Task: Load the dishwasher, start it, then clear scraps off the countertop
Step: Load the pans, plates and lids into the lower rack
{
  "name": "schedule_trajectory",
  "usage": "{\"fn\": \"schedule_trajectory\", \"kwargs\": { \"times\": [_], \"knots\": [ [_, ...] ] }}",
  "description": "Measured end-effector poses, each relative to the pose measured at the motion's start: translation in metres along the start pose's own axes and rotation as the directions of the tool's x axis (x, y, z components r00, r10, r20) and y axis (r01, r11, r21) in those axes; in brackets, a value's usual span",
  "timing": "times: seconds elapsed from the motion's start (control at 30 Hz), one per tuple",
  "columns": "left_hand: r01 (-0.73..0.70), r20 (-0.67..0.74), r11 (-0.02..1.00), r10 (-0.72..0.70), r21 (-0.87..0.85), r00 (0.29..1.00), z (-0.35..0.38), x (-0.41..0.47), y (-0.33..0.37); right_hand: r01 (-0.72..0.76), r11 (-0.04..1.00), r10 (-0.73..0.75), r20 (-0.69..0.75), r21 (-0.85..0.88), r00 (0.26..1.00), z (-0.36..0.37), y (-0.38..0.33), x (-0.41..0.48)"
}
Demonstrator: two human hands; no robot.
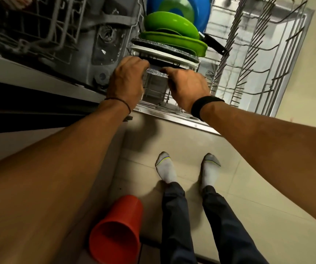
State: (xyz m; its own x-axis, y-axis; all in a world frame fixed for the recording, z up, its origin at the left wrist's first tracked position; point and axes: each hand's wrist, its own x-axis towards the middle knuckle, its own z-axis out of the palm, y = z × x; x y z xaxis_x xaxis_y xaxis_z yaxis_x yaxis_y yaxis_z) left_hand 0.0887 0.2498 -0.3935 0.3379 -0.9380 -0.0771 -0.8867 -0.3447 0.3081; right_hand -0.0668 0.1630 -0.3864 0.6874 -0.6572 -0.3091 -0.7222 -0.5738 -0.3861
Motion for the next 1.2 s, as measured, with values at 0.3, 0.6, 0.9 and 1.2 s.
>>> {"fn": "schedule_trajectory", "kwargs": {
  "times": [0.3,0.6,0.9,1.2],
  "knots": [
    [-0.086,-0.022,0.996,0.085,-0.008,0.996,-0.002,-0.002,0.01,-0.03,0.999,0.029,0.045,0.022,0.999,0.003,0.003,0.026],
    [-0.135,0.006,0.991,0.135,0.016,0.991,-0.005,-0.009,0.01,0.108,0.989,-0.084,-0.221,0.097,0.972,0.027,0.017,-0.03],
    [-0.081,0.037,0.996,0.079,0.043,0.996,0.0,-0.013,0.0,0.116,0.991,-0.125,-0.124,-0.071,0.984,0.026,0.013,-0.021],
    [-0.087,0.097,0.995,0.082,0.05,0.992,0.002,-0.009,0.002,0.099,0.986,-0.104,-0.031,-0.137,0.994,0.02,0.016,-0.014]
  ]
}}
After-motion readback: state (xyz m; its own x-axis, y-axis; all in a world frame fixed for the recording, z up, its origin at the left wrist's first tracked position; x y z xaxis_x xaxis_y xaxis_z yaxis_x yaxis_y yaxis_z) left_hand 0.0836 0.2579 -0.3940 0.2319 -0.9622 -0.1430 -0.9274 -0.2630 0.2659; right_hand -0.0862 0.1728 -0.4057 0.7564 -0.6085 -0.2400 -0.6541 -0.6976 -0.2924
